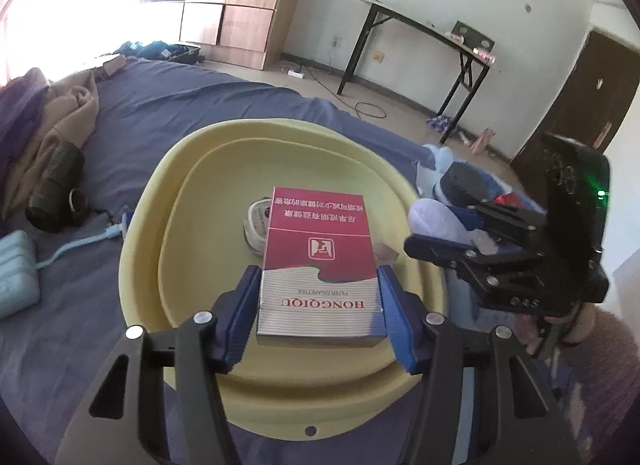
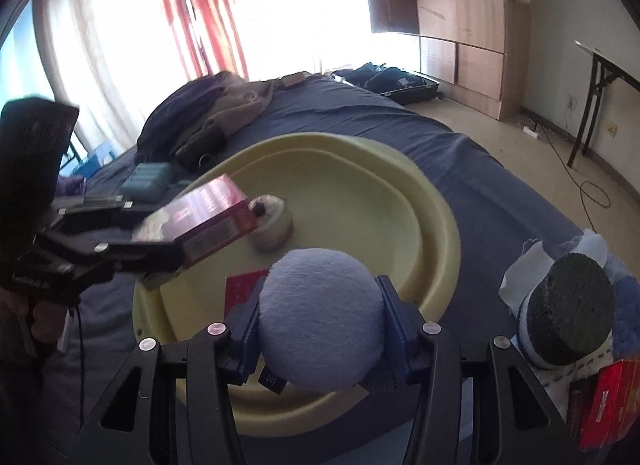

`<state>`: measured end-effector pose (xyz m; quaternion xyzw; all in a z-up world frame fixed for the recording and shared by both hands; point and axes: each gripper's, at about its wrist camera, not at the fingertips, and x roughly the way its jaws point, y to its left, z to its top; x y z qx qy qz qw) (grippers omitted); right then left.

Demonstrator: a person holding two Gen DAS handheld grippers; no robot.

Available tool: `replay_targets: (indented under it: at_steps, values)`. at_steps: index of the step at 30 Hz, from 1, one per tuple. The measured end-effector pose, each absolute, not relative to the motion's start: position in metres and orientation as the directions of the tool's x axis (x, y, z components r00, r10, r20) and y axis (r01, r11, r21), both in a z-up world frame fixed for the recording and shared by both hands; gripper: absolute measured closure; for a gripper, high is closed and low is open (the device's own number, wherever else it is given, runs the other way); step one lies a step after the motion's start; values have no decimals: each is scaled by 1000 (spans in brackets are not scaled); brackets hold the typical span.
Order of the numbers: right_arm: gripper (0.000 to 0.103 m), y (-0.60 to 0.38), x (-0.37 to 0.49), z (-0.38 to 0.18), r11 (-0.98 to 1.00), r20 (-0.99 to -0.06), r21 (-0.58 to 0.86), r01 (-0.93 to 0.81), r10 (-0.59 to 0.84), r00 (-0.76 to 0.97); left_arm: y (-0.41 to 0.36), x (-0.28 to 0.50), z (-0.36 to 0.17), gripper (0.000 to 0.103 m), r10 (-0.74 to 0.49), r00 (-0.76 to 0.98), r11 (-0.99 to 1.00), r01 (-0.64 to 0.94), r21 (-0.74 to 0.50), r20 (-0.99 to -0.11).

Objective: Organize rigid objects
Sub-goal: 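Carry the box into the yellow basin with the left gripper while the right releases the ball there, then grasp the black foam-topped canister with the left gripper while the right grasps the red-and-clear tube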

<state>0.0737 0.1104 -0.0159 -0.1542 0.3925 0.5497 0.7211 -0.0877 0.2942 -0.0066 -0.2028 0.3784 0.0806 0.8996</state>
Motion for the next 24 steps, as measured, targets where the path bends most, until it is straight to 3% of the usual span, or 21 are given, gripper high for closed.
replay_targets:
  at_steps: [13, 20, 21, 23, 24]
  values:
    - [52, 160, 77, -35, 345, -776, 165, -924, 624, 94, 300, -79, -49, 45, -12, 584, 892, -361, -273, -812]
    - [49, 184, 90, -57, 397, -805, 162, -903, 582, 111, 305, -83, -47, 42, -16, 609, 887, -358, -293, -793]
    - [47, 184, 90, -57, 401, -802, 171, -900, 587, 109, 303, -88, -46, 36, -26, 615, 883, -355, -306, -788]
    - [30, 177, 90, -48, 431, -772, 215, -877, 625, 118, 308, -96, -37, 22, -49, 650, 867, -348, -355, -758]
    - [14, 171, 90, -40, 438, -745, 255, -862, 658, 113, 308, -100, -29, 13, -43, 666, 868, -344, -358, -745]
